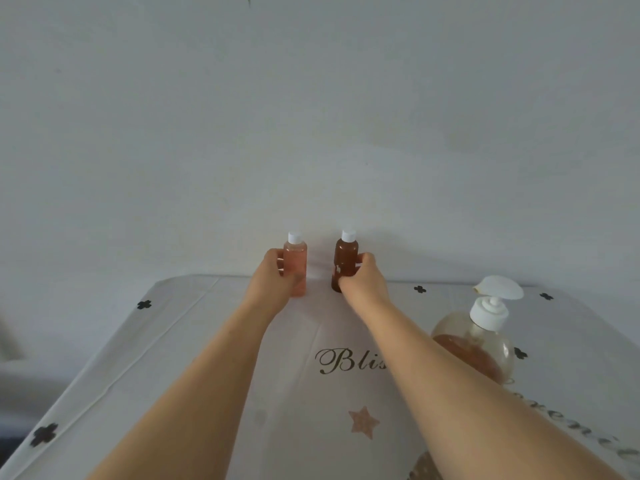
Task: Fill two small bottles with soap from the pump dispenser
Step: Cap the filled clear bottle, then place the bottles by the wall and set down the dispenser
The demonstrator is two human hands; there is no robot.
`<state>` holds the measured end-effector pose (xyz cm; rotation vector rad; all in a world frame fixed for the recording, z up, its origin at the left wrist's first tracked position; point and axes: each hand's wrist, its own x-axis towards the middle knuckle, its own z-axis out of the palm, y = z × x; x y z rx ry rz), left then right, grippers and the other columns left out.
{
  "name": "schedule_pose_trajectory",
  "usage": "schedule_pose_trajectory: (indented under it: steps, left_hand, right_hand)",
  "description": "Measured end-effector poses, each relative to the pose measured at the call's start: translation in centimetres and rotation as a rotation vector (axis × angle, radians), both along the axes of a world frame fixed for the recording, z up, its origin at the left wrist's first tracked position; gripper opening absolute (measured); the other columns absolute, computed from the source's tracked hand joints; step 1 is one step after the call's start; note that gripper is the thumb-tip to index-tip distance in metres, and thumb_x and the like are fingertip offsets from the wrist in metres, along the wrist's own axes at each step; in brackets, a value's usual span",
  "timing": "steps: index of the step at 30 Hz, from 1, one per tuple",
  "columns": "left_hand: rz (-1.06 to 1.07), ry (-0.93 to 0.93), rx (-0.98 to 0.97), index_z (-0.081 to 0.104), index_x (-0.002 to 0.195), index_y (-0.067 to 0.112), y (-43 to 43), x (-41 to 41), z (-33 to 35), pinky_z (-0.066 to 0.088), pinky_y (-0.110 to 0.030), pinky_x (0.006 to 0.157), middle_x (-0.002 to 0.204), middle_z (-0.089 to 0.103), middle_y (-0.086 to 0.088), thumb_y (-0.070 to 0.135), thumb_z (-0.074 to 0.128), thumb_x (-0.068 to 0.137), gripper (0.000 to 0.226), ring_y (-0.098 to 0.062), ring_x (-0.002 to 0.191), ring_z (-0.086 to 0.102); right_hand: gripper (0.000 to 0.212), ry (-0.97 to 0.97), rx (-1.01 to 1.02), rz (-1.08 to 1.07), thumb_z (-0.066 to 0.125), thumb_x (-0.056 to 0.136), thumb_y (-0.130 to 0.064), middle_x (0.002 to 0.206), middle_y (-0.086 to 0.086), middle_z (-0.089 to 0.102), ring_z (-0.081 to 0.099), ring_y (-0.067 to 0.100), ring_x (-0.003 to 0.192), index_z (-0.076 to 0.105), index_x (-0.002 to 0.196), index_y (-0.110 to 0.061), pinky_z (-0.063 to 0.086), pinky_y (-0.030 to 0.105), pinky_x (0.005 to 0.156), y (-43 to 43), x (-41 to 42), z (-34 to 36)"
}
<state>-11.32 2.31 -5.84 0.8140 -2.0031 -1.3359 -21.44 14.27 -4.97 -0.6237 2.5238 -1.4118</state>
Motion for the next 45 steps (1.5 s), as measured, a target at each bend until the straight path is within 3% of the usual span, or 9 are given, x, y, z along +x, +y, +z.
schedule_pose_trajectory:
  steps: [3, 6, 11, 13, 16, 25, 31, 39, 45]
  left_hand:
    - [0.001, -0.017, -0.033, 0.050, 0.129, 0.012, -0.2, -0.3, -0.1, 0.056, -0.040, 0.082, 0.120, 0.059, -0.003, 0.030, 0.060, 0.096, 0.039, -0.021, 0.098, 0.064]
    - [0.023, -0.022, -0.056, 0.047, 0.131, 0.012, -0.3, -0.6, -0.5, 0.052, -0.030, 0.068, 0.120, 0.058, -0.004, 0.019, 0.070, 0.087, 0.050, -0.022, 0.097, 0.064]
    - [0.078, -0.072, -0.128, 0.048, 0.107, 0.018, -0.5, -1.0, -1.3, 0.047, -0.028, 0.065, 0.082, 0.058, 0.014, 0.027, 0.066, 0.092, 0.025, -0.003, 0.075, 0.057]
    - [0.060, -0.095, -0.154, 0.050, 0.110, 0.017, -0.8, -1.1, -1.3, 0.048, -0.030, 0.068, 0.088, 0.060, 0.011, 0.022, 0.067, 0.090, 0.027, -0.010, 0.078, 0.060]
    - [0.034, -0.125, -0.174, 0.052, 0.120, 0.013, -1.1, -1.2, -1.2, 0.045, -0.032, 0.074, 0.104, 0.060, 0.003, 0.010, 0.072, 0.082, 0.044, -0.022, 0.093, 0.061]
    - [0.024, -0.127, -0.179, 0.052, 0.128, 0.010, -1.0, -1.1, -1.4, 0.043, -0.030, 0.075, 0.121, 0.060, -0.008, 0.012, 0.073, 0.083, 0.050, -0.021, 0.094, 0.058]
    - [-0.017, -0.116, -0.156, 0.044, 0.140, 0.012, -0.2, -0.1, -1.5, 0.051, -0.037, 0.089, 0.129, 0.059, -0.008, 0.025, 0.067, 0.091, 0.056, -0.023, 0.104, 0.061]
    - [-0.061, -0.189, -0.171, 0.033, 0.149, 0.014, -0.4, 0.3, -1.8, 0.047, -0.045, 0.101, 0.143, 0.050, -0.011, 0.030, 0.062, 0.094, 0.064, -0.027, 0.119, 0.059]
    - [0.021, -0.249, -0.179, 0.020, 0.156, 0.016, 0.1, 0.7, -1.3, 0.042, -0.042, 0.106, 0.153, 0.038, -0.012, 0.020, 0.057, 0.096, 0.070, -0.030, 0.134, 0.046]
  right_hand:
    - [0.046, 0.005, 0.040, 0.037, 0.065, 0.095, -0.018, 0.129, 0.009, 0.062, 0.062, 0.024, 0.101, 0.049, 0.137, -0.013, 0.044, 0.028, 0.066, -0.4, -0.2, -0.1]
    - [0.041, 0.030, 0.100, 0.075, 0.067, 0.092, -0.020, 0.126, 0.012, 0.061, 0.064, 0.028, 0.103, 0.057, 0.130, -0.012, 0.047, 0.030, 0.078, -0.9, -0.1, -0.2]
    - [0.032, 0.045, 0.094, 0.081, 0.073, 0.088, -0.020, 0.110, 0.004, 0.060, 0.057, 0.023, 0.088, 0.051, 0.110, -0.014, 0.039, 0.029, 0.064, -1.5, 0.1, -0.4]
    - [0.034, 0.066, 0.101, 0.093, 0.074, 0.089, -0.022, 0.106, 0.002, 0.058, 0.056, 0.022, 0.087, 0.046, 0.107, -0.016, 0.036, 0.028, 0.059, -1.7, 0.2, -0.4]
    - [0.036, 0.091, 0.108, 0.100, 0.074, 0.090, -0.023, 0.108, 0.004, 0.059, 0.055, 0.022, 0.089, 0.043, 0.106, -0.015, 0.039, 0.031, 0.068, -2.1, 0.4, -0.5]
    - [0.035, 0.126, 0.118, 0.076, 0.072, 0.093, -0.026, 0.116, 0.009, 0.063, 0.062, 0.028, 0.103, 0.046, 0.112, -0.012, 0.042, 0.032, 0.075, -2.1, 0.7, -1.0]
    - [0.029, 0.139, 0.129, 0.073, 0.069, 0.095, -0.023, 0.109, 0.004, 0.061, 0.063, 0.028, 0.107, 0.043, 0.105, -0.016, 0.040, 0.031, 0.075, -1.7, 0.8, -0.7]
    - [0.034, 0.130, 0.152, 0.062, 0.069, 0.096, -0.023, 0.120, 0.011, 0.065, 0.063, 0.031, 0.111, 0.048, 0.119, -0.009, 0.046, 0.036, 0.083, -2.0, 0.7, -0.4]
    - [0.051, 0.109, 0.147, 0.064, 0.066, 0.098, -0.017, 0.141, 0.013, 0.053, 0.055, 0.032, 0.127, 0.041, 0.141, -0.006, 0.045, 0.036, 0.097, -1.0, 1.4, -0.1]
